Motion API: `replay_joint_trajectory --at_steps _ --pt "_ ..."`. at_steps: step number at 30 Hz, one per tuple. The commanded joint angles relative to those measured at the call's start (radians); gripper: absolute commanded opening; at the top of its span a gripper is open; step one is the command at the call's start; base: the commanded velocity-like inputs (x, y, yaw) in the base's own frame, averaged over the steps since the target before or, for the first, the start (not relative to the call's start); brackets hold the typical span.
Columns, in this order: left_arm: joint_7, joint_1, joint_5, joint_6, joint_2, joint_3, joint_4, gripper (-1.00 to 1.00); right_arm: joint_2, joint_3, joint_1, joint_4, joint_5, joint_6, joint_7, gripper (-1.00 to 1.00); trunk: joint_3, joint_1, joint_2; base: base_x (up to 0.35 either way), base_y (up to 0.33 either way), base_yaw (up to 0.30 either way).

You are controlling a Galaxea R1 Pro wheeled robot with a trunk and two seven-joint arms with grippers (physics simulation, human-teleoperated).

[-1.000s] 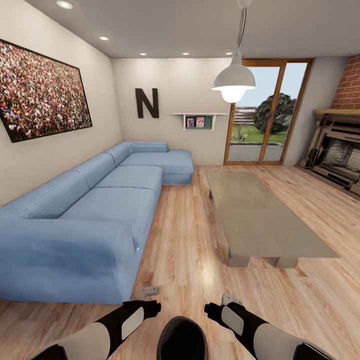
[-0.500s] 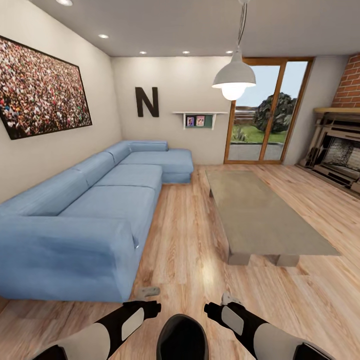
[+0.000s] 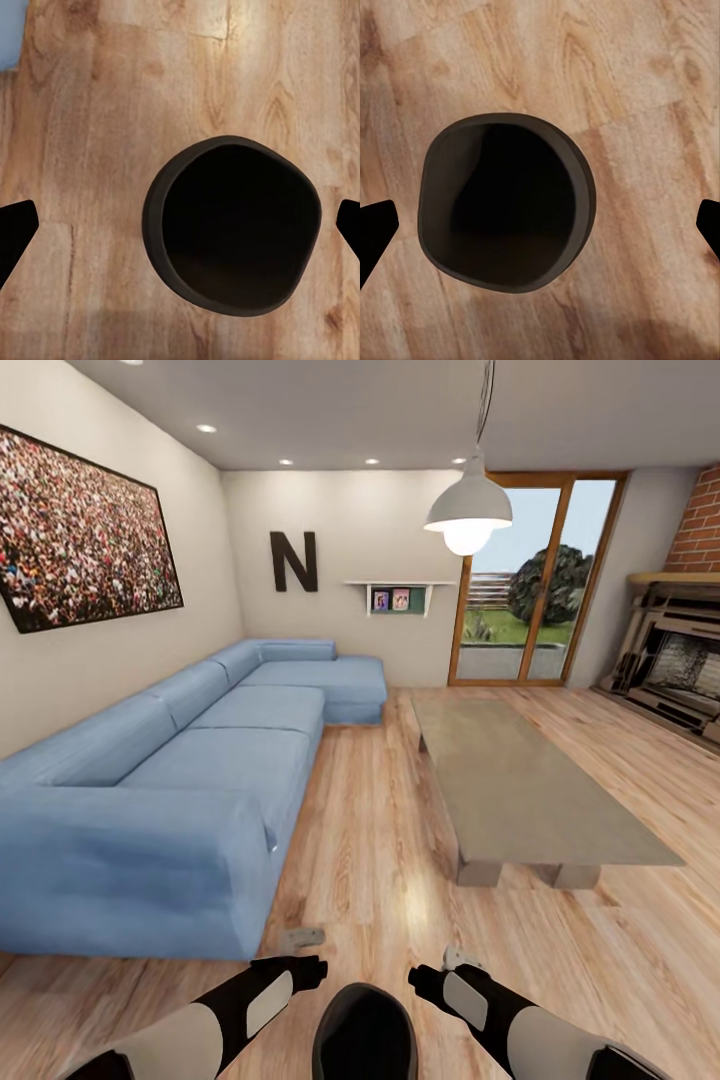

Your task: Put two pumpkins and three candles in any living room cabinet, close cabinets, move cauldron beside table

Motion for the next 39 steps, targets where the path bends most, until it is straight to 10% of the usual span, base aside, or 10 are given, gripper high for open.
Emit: replay_joint_trajectory --at_steps 1,39 --pt "0.007 -0.001 0.008 0.003 0.001 -0.007 -0.002 1.0 -0.001 0.006 -0.001 -0.002 -0.004 0.003 -0.006 1.0 -0.004 0.004 -0.008 0.0 0.0 0.0" --pt "-0.003 -0.001 0.008 0.001 0.001 -0.006 -0.008 1.0 0.006 0.007 -0.001 -0.002 -0.003 0.002 -0.006 1.0 -0.123 0.15 -0.274 0.0 0.0 0.0"
